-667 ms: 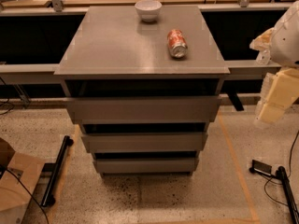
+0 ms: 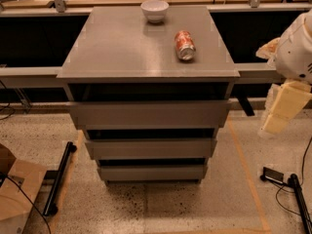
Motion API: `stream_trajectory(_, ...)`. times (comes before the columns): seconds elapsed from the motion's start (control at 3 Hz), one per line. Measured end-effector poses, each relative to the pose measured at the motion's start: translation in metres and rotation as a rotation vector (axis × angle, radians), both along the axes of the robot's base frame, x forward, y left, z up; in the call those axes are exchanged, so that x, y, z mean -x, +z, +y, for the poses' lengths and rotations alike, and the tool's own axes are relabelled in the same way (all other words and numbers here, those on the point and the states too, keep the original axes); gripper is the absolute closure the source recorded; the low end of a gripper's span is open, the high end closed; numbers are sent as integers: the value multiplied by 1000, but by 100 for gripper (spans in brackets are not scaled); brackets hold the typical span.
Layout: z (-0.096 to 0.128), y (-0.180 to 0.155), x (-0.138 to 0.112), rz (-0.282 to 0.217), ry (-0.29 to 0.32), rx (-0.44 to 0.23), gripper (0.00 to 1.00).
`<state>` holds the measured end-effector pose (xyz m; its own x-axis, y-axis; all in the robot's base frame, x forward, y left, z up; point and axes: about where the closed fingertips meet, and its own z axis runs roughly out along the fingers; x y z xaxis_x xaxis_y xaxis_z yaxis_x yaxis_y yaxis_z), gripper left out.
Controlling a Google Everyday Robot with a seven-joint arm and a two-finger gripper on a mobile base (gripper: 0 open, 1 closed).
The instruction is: Open bottom drawer
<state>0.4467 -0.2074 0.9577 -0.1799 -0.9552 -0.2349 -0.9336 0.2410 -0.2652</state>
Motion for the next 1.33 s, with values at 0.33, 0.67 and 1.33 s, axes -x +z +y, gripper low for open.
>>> stream_trajectory(0.33, 2, -14, -6, -6, 4, -12, 0)
stream_trajectory(0.67, 3, -38, -16, 5, 10, -39, 0)
stream_trajectory(1.33, 0, -69, -33, 17, -3, -78, 0)
